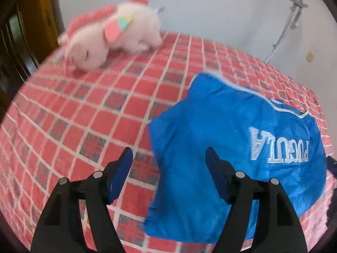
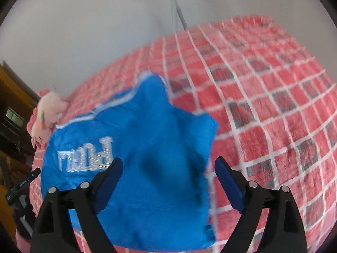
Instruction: Fold large clothes
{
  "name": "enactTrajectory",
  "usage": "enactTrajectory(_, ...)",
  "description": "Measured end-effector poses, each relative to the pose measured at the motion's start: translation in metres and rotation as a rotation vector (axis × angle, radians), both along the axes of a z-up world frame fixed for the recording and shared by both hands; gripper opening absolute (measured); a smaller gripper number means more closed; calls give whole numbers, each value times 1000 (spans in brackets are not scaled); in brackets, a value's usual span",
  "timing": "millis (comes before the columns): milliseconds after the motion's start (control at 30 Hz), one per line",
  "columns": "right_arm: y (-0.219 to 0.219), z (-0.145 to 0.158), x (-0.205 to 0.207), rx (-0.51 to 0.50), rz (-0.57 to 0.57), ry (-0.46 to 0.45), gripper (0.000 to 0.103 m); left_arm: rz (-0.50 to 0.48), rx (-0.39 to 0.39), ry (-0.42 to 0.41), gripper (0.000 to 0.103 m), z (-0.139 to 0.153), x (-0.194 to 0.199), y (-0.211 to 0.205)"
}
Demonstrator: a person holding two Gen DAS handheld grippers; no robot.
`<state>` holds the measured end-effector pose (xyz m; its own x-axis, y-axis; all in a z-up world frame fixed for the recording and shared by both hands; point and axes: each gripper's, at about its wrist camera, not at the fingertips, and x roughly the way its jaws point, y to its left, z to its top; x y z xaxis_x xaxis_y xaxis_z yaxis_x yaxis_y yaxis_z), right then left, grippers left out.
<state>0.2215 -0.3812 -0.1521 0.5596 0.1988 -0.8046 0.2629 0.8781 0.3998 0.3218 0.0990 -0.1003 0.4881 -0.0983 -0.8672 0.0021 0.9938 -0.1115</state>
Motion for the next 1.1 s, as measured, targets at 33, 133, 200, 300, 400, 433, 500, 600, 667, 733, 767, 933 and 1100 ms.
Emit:
enactTrajectory(33,-4,-8,6,12,11,28,91,-5,-23,17,74,-6,4,5)
enactTrajectory(133,-9,-27,17,68,36,69,94,-14,-94,65,79,-23,10,14)
enactTrajectory(200,-10,-35,22,93,43,82,97,-13,-110,79,81,-31,14,14)
enactTrajectory(300,-10,-47,31,129,55,98,99,-19,-126,87,84,-37,23,13)
enactTrajectory(400,-5,-53,36,127,62,101,100,-16,-150,106,87,-45,34,11)
enactTrajectory(433,-2,-53,38,116,68,96,100,-17,-169,114,87,-49,38,9)
enactTrajectory(500,8,-51,42,76,84,85,92,-19,-202,122,85,-52,43,5)
enactTrajectory(600,14,-45,42,85,97,50,64,-22,-260,116,52,-52,46,-1)
enactTrajectory(667,13,-41,41,136,99,33,48,-16,-277,100,31,-47,42,-4)
enactTrajectory(733,11,-35,37,167,98,19,37,3,-261,72,17,-39,37,-6)
enactTrajectory(767,10,-29,33,185,98,8,32,23,-255,58,15,-33,32,-6)
enactTrajectory(933,11,14,11,238,123,-64,26,12,-236,-44,11,18,0,-15)
enactTrajectory(1100,21,62,-33,220,181,-105,25,-52,-239,-61,11,58,-42,-17)
